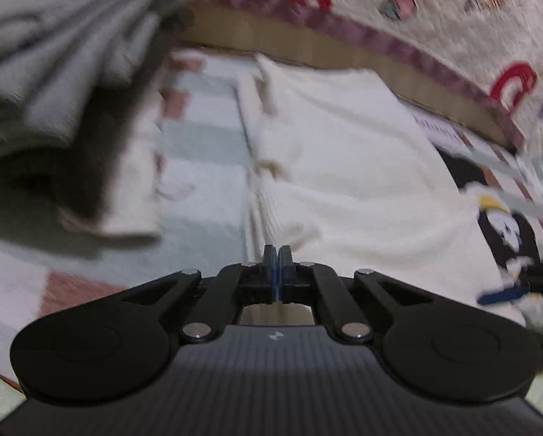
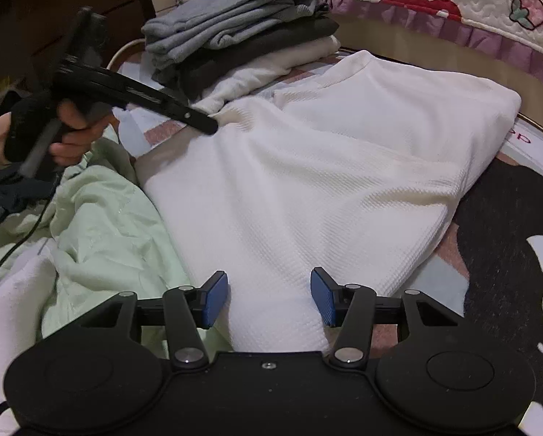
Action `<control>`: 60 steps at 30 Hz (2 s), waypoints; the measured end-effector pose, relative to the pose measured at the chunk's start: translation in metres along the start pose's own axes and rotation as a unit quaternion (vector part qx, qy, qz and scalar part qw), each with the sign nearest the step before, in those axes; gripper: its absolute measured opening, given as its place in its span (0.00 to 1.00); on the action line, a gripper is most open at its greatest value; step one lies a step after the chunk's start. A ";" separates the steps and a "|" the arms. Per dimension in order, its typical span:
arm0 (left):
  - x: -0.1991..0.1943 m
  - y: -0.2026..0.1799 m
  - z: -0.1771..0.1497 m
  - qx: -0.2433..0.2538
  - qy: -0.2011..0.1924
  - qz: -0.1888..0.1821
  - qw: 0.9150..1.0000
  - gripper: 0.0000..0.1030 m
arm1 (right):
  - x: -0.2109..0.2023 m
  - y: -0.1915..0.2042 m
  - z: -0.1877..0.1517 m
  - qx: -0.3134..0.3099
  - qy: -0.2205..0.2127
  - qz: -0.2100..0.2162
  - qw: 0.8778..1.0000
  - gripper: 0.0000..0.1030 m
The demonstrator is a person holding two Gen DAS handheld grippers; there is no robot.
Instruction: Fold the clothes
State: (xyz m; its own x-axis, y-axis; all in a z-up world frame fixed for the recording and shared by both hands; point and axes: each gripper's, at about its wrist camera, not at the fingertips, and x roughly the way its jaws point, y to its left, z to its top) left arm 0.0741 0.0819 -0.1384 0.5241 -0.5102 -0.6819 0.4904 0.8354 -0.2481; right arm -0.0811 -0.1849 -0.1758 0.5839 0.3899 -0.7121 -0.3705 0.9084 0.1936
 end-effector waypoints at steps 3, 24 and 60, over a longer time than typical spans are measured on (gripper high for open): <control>-0.010 0.001 0.002 -0.002 -0.030 0.075 0.997 0.00 | -0.001 0.000 -0.001 0.008 -0.003 -0.001 1.000 0.54; 0.041 -0.018 0.019 -0.009 0.010 0.130 0.991 0.41 | -0.003 -0.095 0.027 0.198 -0.116 -0.134 0.964 0.64; -0.030 0.034 -0.015 -0.015 0.097 0.017 0.995 0.42 | 0.092 -0.314 0.152 0.329 -0.133 0.028 0.935 0.10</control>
State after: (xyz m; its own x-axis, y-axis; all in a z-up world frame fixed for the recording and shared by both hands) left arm 0.0644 0.1290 -0.1368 0.3952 -0.4347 -0.8092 0.4522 0.8589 -0.2405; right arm 0.1989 -0.4109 -0.1996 0.7676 0.3844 -0.5128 0.0675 0.7472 0.6612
